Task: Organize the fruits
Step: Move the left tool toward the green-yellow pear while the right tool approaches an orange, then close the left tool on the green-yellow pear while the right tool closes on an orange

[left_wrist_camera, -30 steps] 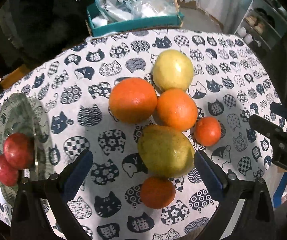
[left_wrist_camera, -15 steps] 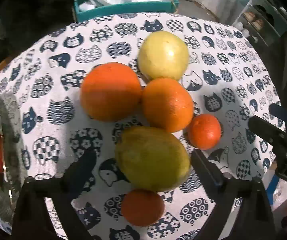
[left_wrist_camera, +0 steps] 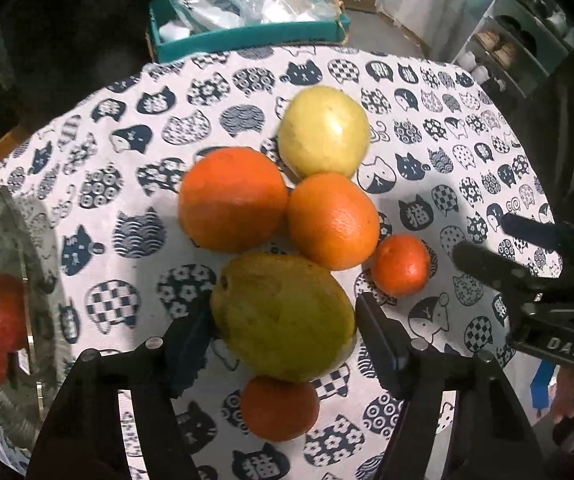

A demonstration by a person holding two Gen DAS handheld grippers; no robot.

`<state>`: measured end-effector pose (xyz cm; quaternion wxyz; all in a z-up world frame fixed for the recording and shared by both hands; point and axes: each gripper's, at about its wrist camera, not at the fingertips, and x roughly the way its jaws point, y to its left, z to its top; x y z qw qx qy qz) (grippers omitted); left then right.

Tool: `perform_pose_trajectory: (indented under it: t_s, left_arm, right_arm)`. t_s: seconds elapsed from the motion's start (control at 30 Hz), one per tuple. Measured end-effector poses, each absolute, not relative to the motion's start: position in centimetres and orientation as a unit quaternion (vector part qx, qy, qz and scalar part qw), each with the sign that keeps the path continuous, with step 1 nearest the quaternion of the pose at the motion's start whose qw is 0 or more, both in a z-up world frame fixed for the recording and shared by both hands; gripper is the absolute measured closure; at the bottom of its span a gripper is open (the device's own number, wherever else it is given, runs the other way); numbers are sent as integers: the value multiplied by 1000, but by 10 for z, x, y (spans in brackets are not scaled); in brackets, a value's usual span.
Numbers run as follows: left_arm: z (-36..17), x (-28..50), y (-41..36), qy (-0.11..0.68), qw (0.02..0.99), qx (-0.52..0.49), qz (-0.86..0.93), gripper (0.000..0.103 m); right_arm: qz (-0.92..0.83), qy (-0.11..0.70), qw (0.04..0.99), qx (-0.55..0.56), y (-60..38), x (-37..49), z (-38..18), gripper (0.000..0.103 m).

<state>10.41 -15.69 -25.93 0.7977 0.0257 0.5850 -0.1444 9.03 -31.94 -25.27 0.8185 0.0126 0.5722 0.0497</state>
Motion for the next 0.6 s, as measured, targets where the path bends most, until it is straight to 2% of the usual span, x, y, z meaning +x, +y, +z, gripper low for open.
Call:
perform_pose_trajectory:
  t_s: [0.27,0.53,0.6]
  left_arm:
    - [-253,103,-136,577,807,21,-125,31]
    - [-254,103,-127,576,809,18,-119,31]
    - [-254,103,-128,575,809,19,-121,31]
  right_arm:
    - [92,588,804,13,-294,97,-269,21]
    - [106,612,783,13,-279,106,-296,34]
    - [108,617,780,17,-278,107,-301,45]
